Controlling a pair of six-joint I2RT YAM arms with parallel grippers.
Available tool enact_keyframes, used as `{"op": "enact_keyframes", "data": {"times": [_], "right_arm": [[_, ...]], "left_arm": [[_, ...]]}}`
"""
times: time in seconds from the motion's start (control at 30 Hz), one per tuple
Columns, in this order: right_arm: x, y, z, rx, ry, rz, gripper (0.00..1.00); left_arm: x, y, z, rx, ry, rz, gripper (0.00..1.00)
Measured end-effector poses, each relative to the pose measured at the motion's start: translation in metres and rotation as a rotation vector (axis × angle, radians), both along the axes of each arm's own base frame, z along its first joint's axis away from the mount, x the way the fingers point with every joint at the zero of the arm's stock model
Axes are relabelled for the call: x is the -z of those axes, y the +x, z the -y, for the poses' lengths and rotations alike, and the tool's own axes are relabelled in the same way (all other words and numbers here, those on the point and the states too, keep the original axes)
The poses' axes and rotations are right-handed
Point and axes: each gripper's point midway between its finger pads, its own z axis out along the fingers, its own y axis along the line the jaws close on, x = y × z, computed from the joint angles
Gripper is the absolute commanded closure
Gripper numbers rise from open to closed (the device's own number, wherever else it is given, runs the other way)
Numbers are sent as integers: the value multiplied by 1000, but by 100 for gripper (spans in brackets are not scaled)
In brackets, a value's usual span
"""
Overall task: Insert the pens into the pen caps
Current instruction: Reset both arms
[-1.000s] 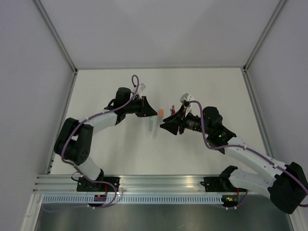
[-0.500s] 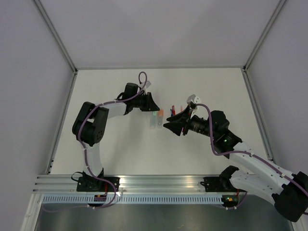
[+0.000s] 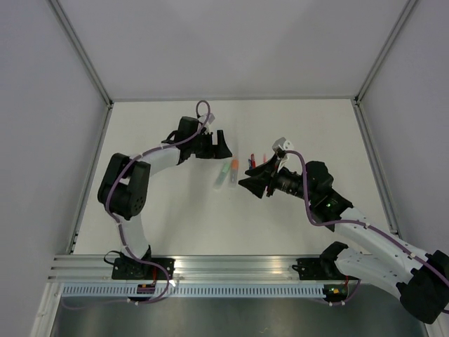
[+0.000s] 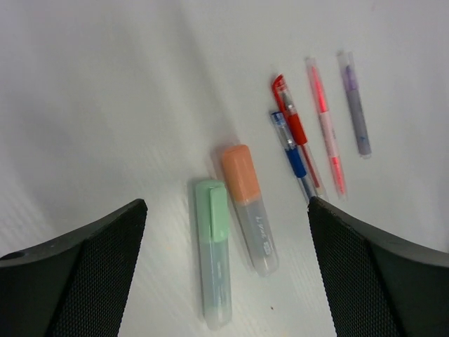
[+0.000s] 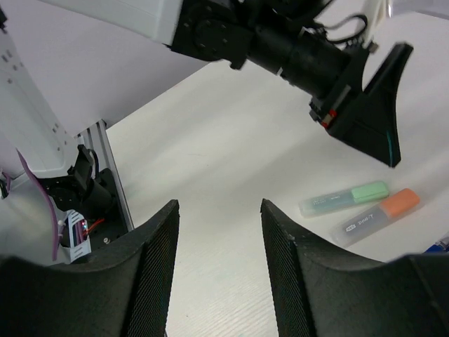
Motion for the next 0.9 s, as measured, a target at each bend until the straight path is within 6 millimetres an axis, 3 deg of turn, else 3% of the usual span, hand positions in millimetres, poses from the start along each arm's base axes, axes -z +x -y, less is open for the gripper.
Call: {"op": "enact_keyframes", "data": {"times": [0.13, 0.2, 0.3, 0.4, 0.57, 0.73, 0.9], "right_arm": [[5, 6, 3, 40, -9, -19, 19], [8, 13, 5, 78, -17, -33, 14], [15, 25, 13, 170, -28, -64, 4], [22, 42, 26, 297, -43, -99, 2], [38, 68, 50, 502, -104, -142, 2], [56, 80, 64, 607, -169, -172, 2], [61, 83, 69, 636, -188, -176, 2]], "left_arm": [[-70, -1, -13, -56, -3, 136, 0], [-110, -9, -20, -70, -31, 221, 0], [-173, -38, -35, -94, -88, 375, 0], [-216, -77, -52, -103, -149, 514, 0], [-238, -124, -68, -97, -218, 649, 0], [-220, -146, -77, -95, -232, 671, 0], [-205, -152, -79, -93, -233, 671, 0]]}}
